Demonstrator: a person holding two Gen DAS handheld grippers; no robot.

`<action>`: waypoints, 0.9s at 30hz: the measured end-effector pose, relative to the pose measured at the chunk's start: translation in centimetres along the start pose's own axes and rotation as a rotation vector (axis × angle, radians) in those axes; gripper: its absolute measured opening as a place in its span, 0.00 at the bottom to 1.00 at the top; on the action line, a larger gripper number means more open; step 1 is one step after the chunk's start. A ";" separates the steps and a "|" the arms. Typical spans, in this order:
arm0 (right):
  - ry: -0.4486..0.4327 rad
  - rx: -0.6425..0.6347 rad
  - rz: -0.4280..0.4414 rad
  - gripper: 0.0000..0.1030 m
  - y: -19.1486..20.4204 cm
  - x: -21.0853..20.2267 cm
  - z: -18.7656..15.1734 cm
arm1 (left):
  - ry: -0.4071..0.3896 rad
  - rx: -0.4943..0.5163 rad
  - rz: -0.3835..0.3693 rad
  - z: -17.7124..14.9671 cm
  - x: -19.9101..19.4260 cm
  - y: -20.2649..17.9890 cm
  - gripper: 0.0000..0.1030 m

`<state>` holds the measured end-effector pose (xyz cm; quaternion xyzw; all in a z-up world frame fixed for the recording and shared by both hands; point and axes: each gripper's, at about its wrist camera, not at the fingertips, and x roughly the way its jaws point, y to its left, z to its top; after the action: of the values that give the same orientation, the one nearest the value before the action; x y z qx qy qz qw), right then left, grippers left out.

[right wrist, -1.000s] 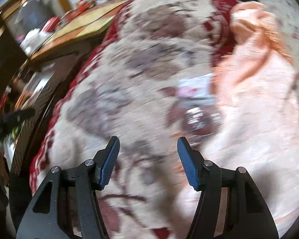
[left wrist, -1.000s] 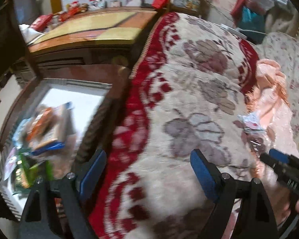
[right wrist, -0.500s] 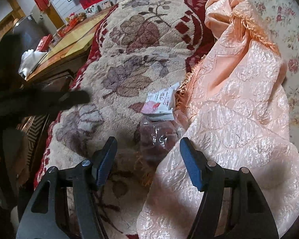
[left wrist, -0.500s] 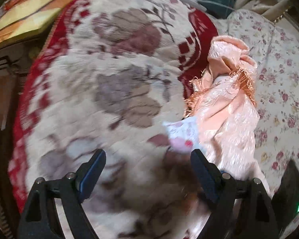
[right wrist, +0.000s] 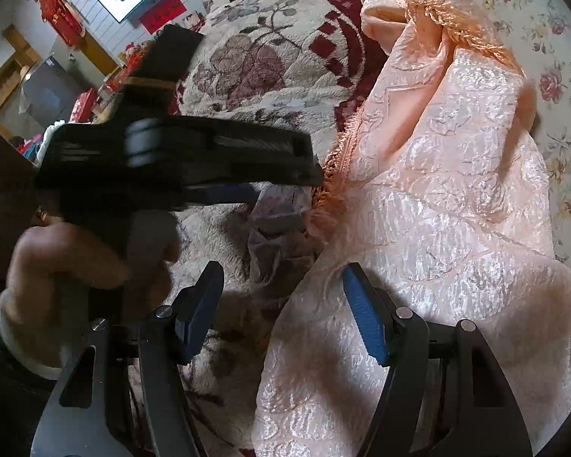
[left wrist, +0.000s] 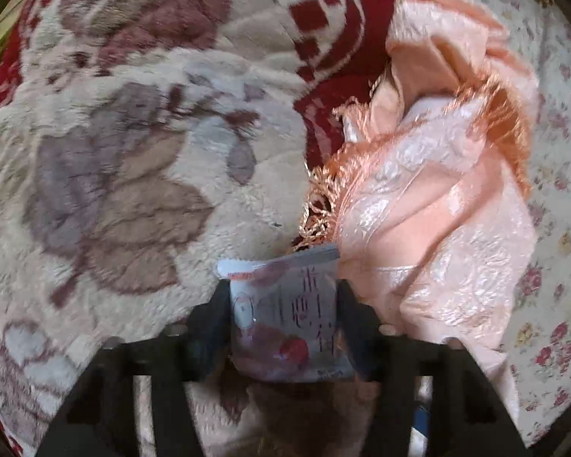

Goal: Organize snacks
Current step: 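Grasp the strawberry packet with the left tool while the right tool grasps the clear bag of red dates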

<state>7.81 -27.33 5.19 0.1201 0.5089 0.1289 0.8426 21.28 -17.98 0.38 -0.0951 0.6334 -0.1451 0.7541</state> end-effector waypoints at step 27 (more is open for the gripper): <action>0.118 -0.314 -0.210 0.76 4.5 4.5 2.1 | -0.206 -0.084 0.121 -9.5 -10.4 12.3 0.53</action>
<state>11.27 -21.72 3.94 -0.0745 0.5409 0.1249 0.8284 11.54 -2.51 4.34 -0.1026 0.5629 -0.0621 0.8178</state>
